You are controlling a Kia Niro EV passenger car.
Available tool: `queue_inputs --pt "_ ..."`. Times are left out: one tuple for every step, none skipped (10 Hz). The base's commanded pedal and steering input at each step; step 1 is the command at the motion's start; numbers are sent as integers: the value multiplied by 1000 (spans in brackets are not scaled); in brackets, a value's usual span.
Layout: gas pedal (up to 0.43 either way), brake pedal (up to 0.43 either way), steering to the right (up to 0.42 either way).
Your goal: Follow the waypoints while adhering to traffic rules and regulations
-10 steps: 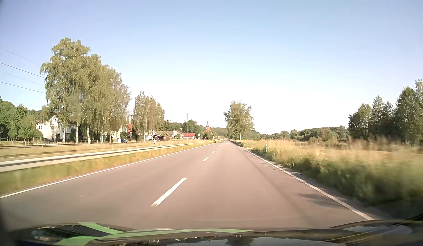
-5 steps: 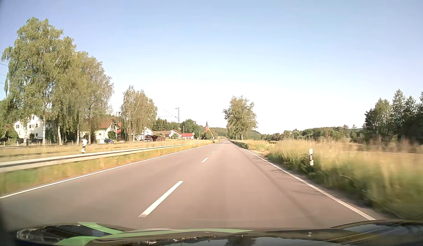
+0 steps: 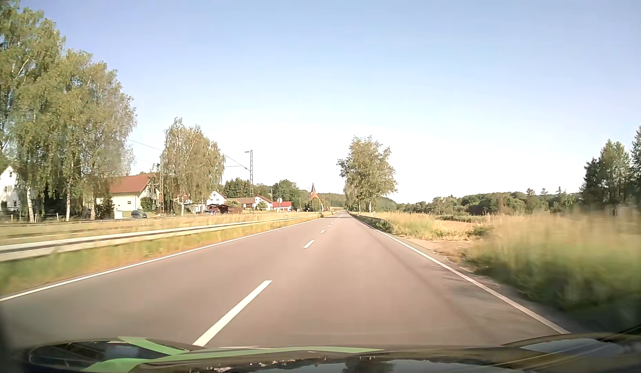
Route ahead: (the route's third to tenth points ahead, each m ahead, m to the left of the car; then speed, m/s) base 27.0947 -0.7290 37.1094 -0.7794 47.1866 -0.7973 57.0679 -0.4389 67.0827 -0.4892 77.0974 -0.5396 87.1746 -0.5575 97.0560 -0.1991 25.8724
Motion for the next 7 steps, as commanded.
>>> queue_inputs --pt "240 0 -2" --pt "240 0 -2" --pt "248 0 -3" --pt "248 0 -3" --pt "248 0 -3" --pt "268 0 -3" --pt "268 0 -2"
